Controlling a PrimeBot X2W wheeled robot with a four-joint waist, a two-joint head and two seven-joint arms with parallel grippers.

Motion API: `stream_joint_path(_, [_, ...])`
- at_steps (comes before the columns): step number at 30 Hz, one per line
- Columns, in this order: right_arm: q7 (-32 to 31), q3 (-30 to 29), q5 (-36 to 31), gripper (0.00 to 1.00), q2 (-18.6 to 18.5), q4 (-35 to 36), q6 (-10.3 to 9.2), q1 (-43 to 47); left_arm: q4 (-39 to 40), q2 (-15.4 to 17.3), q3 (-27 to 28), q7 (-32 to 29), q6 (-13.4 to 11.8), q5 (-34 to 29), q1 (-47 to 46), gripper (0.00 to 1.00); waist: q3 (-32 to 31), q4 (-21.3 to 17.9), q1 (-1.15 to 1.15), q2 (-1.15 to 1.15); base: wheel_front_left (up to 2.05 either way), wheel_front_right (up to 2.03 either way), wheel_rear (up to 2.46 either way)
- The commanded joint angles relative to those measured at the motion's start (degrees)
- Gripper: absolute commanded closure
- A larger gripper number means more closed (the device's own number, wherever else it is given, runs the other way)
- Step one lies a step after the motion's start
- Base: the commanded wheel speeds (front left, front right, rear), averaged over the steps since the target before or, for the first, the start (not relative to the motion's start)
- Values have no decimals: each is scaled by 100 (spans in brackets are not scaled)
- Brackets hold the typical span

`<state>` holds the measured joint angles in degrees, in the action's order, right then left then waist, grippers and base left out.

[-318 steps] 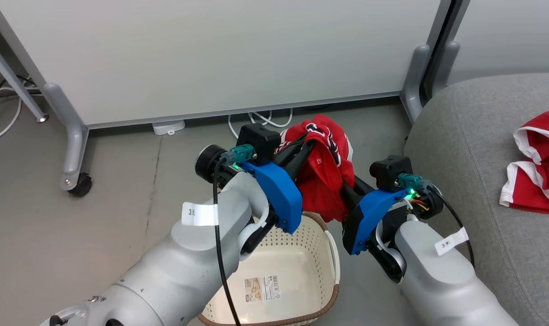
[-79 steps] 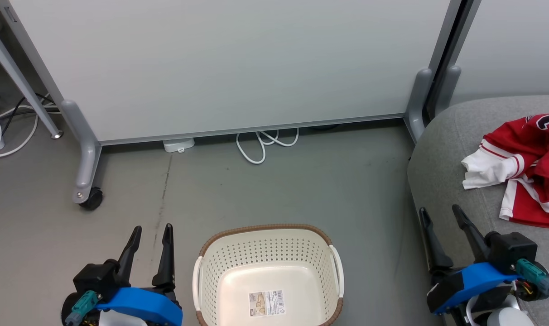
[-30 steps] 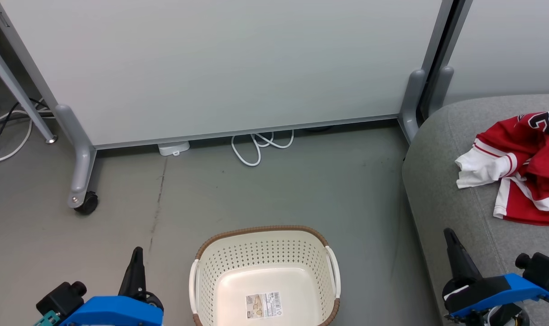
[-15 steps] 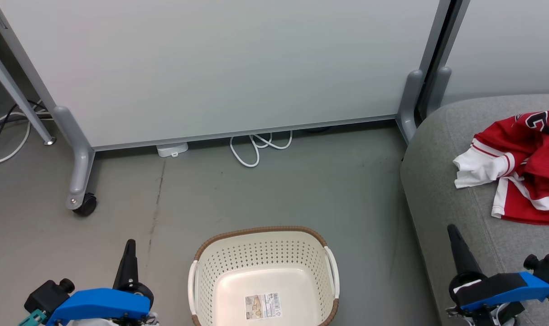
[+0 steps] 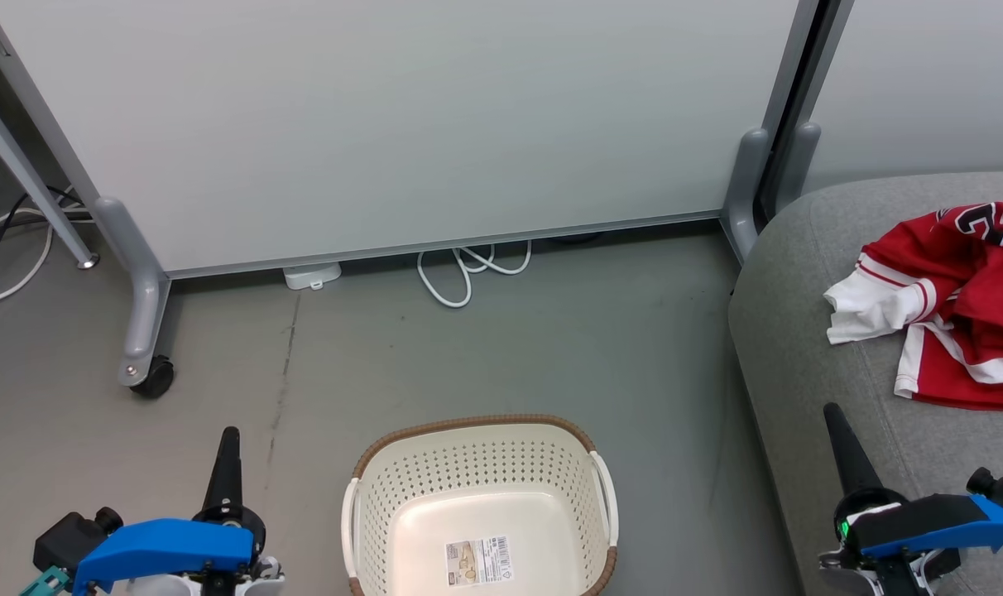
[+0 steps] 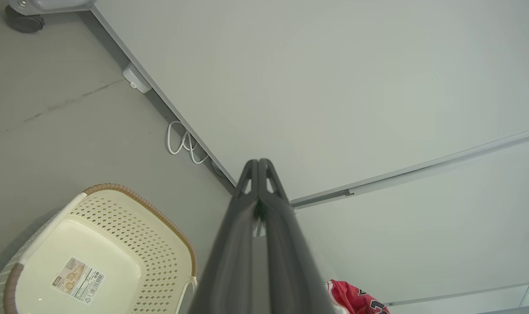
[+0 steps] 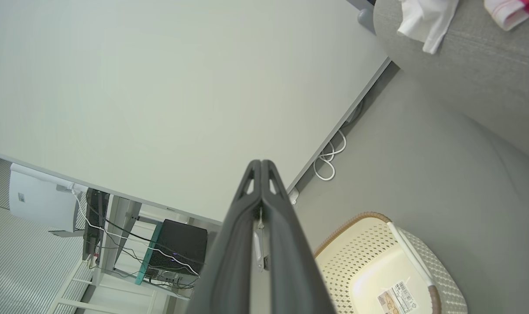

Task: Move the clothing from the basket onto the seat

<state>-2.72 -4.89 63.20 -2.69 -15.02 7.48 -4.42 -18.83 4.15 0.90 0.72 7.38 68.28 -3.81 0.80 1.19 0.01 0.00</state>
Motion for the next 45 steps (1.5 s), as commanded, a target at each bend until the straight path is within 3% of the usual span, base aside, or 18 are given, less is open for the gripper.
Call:
stream_joint_path(1, [-19, -21, 144, 100, -23, 73, 2, -132, 82, 3, 42, -32, 10, 111, -143, 100, -1, -2, 0, 0, 0, 0, 0])
stream_joint_path(45, [-313, -141, 2308, 100, -29, 104, 2, -187, 405, -102, 473, -583, 17, 1899, -250, 100, -46, -87, 0, 0, 0, 0, 0])
